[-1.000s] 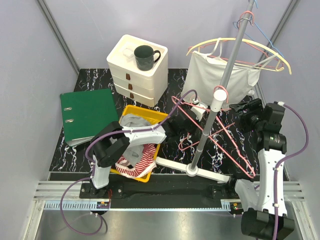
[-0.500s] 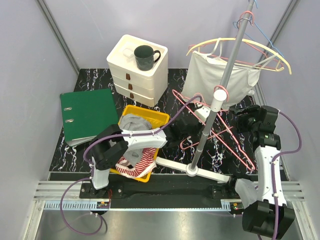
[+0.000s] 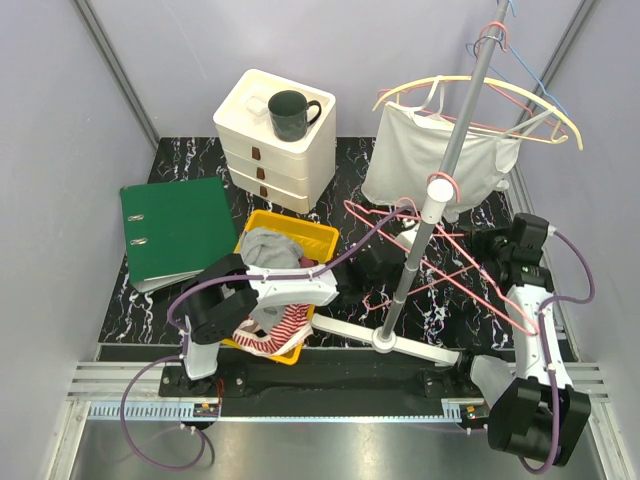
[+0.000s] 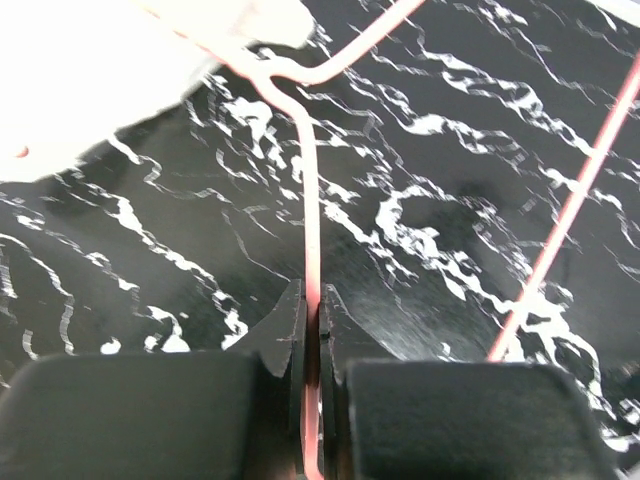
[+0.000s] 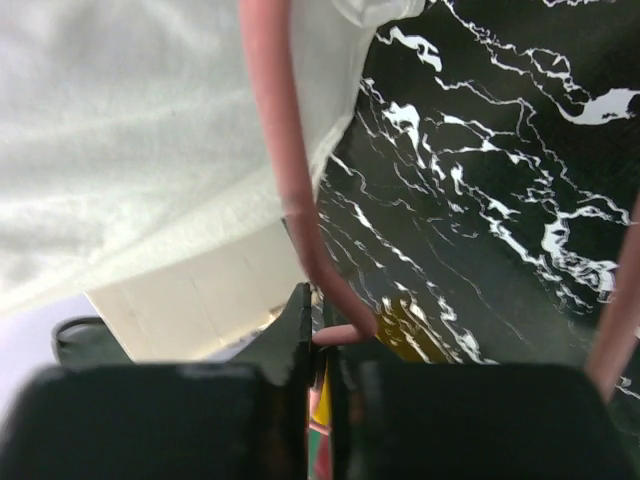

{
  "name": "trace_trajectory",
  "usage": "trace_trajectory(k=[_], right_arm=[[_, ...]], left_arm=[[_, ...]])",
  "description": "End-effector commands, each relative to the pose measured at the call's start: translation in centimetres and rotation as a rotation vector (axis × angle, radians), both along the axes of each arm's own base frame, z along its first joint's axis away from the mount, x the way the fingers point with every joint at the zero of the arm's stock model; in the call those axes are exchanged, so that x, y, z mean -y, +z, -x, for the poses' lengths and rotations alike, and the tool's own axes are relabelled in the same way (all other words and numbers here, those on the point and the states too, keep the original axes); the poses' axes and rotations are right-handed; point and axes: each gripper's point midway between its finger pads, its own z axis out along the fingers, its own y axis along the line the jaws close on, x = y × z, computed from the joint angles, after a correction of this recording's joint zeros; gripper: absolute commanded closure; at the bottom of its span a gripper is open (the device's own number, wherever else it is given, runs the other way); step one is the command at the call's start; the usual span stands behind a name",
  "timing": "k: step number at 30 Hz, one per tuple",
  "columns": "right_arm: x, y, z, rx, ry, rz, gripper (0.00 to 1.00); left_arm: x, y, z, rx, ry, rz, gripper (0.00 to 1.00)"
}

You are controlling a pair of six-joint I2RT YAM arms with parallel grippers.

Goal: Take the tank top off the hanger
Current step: Pick up the hanger at the center of the board.

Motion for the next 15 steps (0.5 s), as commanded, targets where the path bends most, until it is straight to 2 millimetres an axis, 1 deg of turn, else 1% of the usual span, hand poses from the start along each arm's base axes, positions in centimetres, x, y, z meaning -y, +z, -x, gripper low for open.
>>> trace_trajectory(k=[1,3,4,6,7,8,9,11,12,15], right_arm=[[1.1,1.6,0.3,0.089,-0.116,-0.013,1.0],[1.7,1.7,0.8,0.105,-0.157,-0.004,1.0],[1.7,2.4,1.2,0.134,-0.161,0.007,1.0],[1.9,2.7,1.8,0.14,-0.177,0.016,1.0],[1.9,3.5,2.2,0.166,-0.182,0.025,1.0],[2.0,3.8,2.5,0.176,-0.191,0.036,1.0],[2.6,3.9,3.0,0.17,-0.219,0.057,1.0],[2.9,5.1,3.8,0.197,-0.225,0.103,1.0],[3.6,5.6,3.9,0.204,-0.255,0.136,1.0],[3.9,7.5,4.0,0.228,-0.249,0.192,1.0]], left_arm=[[0.5,2.9,0.3,-0.002,0.009,0.1,0.87],[0.2,2.3,0.5,-0.036,0.014,0.094,0.76],[0.2,1.8,1.0,-0.057,-0.004,0.083,0.66],[-0.4,1.1,1.7,-0.08,-0.021,0.073,0.6],[-0.7,0.8,1.8,-0.085,-0.018,0.067,0.52],[-1.1,0.5,2.0,-0.096,-0.012,0.068,0.49],[-2.0,-0.2,2.1,-0.106,-0.001,0.055,0.46],[-2.9,-1.0,2.3,-0.14,0.02,0.048,0.45],[-3.8,-1.6,2.5,-0.164,0.028,0.042,0.44],[-5.3,-3.5,2.9,-0.24,0.056,0.033,0.43]])
